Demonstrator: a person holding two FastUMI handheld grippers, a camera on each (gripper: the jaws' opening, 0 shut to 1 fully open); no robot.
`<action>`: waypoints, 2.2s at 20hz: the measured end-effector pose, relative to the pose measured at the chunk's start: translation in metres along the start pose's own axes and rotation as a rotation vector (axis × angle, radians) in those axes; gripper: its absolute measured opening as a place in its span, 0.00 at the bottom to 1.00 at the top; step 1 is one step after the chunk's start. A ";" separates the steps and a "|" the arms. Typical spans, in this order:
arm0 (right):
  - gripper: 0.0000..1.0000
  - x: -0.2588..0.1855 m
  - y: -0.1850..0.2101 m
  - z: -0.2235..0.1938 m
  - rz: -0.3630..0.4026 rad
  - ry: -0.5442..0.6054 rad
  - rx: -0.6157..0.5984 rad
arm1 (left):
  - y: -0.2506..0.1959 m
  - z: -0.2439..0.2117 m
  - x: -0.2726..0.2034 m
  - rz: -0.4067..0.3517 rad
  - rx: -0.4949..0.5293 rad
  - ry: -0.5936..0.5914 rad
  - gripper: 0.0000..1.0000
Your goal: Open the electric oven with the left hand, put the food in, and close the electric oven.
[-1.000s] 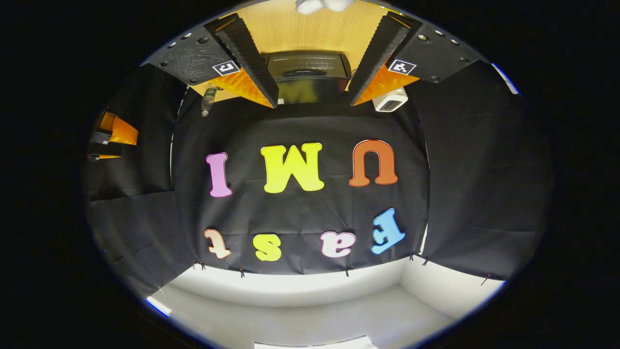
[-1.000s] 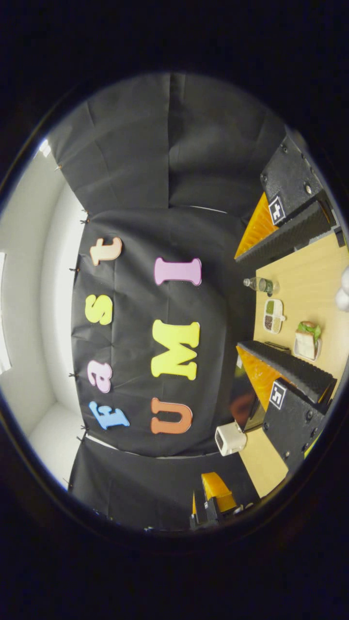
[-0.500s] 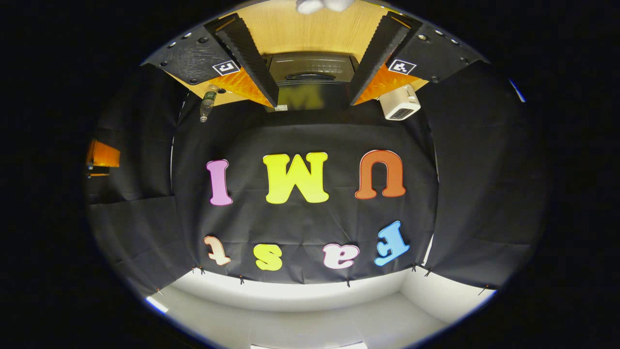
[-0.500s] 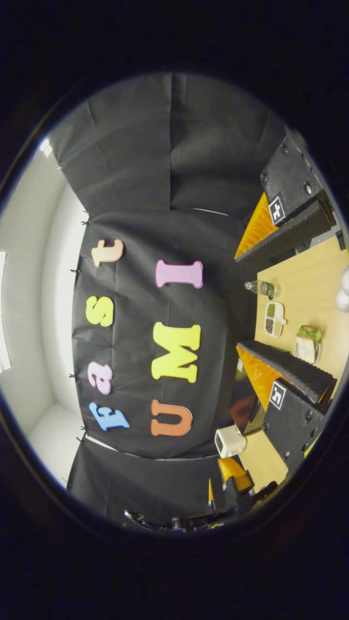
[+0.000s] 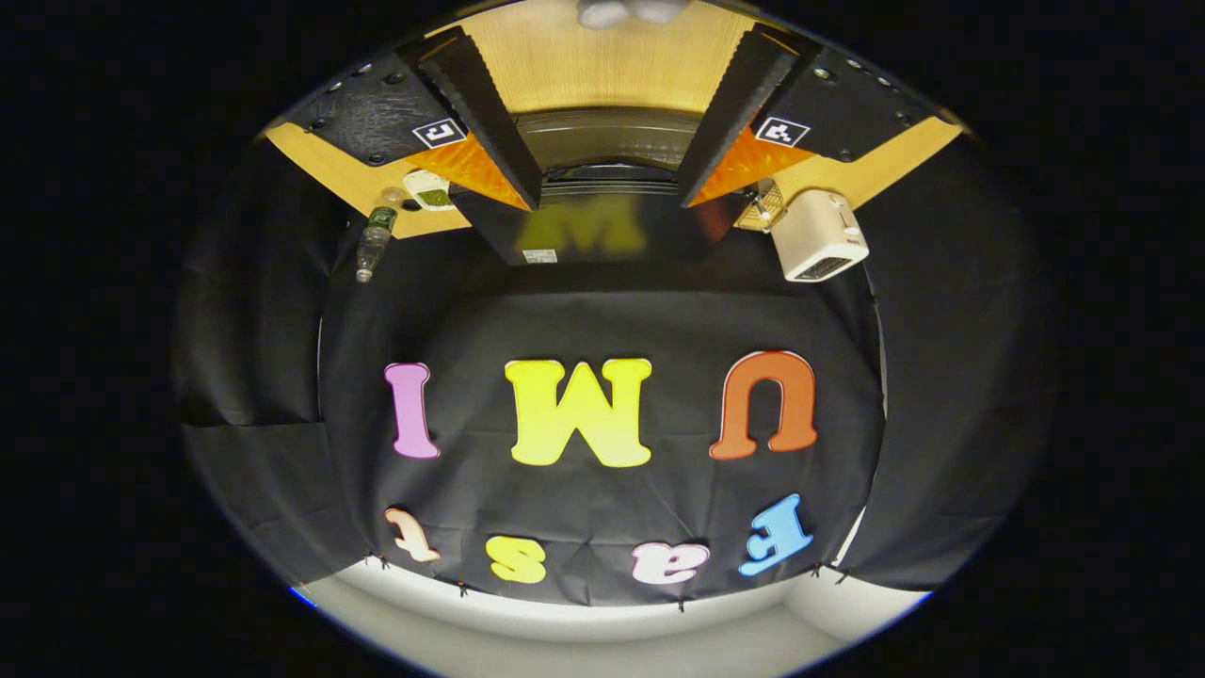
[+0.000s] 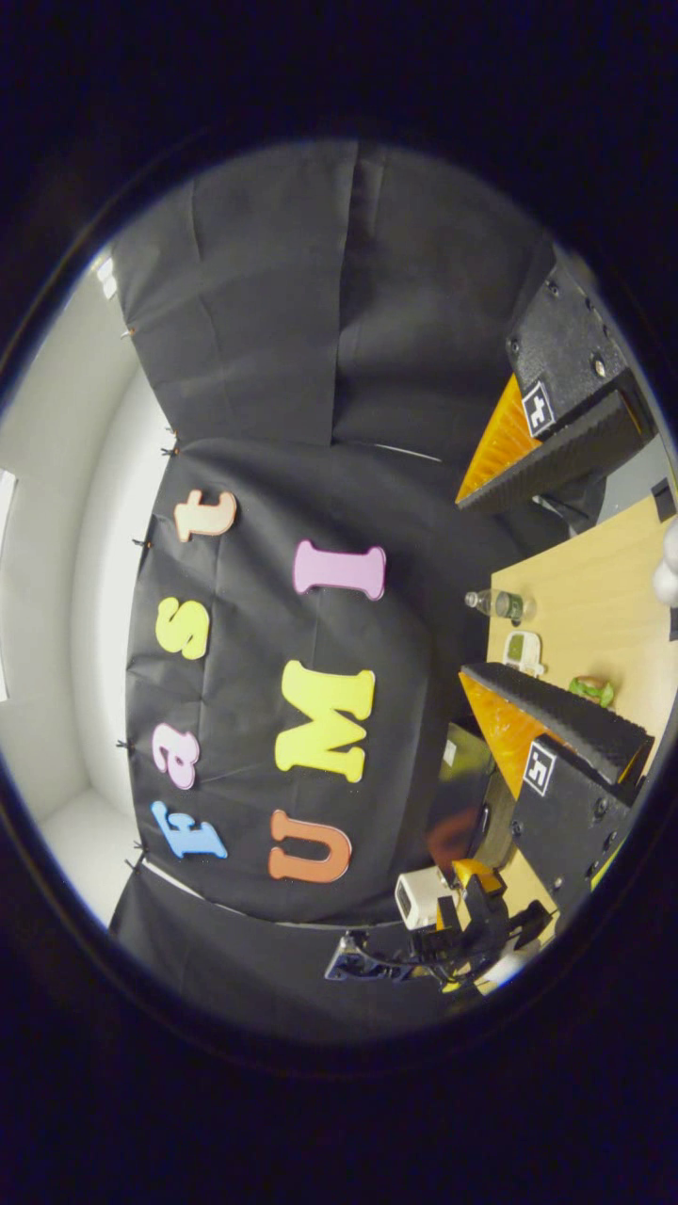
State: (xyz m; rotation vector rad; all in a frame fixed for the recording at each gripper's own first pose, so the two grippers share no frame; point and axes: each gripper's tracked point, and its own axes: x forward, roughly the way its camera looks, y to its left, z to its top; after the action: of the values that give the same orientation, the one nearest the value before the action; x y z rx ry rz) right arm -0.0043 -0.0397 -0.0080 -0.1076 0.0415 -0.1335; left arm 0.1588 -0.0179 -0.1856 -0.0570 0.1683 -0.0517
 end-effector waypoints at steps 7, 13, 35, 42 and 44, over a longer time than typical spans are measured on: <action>0.93 0.003 -0.005 -0.019 -0.066 0.065 -0.017 | 0.001 -0.043 0.074 -0.001 0.029 0.084 0.95; 0.93 0.008 0.003 -0.023 -0.063 0.090 -0.012 | 0.004 -0.058 0.088 -0.010 0.040 0.141 0.91; 0.95 -0.019 0.036 -0.058 0.013 0.156 -0.028 | 0.006 -0.149 -0.019 -0.030 0.035 0.271 0.98; 0.96 -0.026 0.042 -0.080 0.017 0.203 -0.035 | 0.002 -0.189 -0.037 -0.030 0.029 0.334 0.98; 0.96 -0.028 0.044 -0.084 0.018 0.213 -0.038 | 0.002 -0.201 -0.040 -0.034 0.036 0.360 0.98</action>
State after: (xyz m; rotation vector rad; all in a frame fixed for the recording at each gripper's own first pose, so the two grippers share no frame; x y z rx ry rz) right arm -0.0302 -0.0016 -0.0956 -0.1311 0.2578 -0.1261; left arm 0.0861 -0.0242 -0.3765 -0.0143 0.5259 -0.0985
